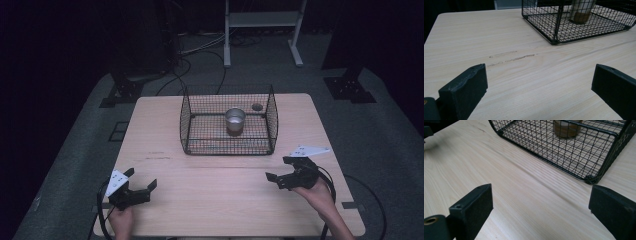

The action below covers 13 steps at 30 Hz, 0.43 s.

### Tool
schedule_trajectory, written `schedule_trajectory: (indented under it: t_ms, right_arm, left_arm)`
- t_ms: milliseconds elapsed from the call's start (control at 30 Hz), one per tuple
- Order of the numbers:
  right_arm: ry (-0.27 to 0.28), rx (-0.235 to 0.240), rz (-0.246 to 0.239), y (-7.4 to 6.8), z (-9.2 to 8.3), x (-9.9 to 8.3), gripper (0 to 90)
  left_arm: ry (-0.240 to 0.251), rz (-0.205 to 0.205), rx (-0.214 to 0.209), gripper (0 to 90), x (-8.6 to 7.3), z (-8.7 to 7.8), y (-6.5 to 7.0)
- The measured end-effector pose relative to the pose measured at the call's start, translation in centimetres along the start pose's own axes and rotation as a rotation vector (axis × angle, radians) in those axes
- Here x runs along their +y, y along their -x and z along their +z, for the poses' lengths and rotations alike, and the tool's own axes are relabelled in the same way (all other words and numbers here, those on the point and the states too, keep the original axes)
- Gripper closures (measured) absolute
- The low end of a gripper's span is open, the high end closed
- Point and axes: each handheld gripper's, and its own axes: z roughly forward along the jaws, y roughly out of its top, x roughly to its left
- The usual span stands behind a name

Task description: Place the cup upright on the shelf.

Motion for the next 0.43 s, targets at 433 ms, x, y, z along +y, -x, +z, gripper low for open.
schedule_trajectory:
  t_ms: [433]
  right_arm:
    - [0.054, 0.030, 0.014, -0.4, -1.0, -3.9, 4.8]
  left_arm:
    - [-0.002, 0.000, 0.000, 0.0, 0.0, 0.1, 0.0]
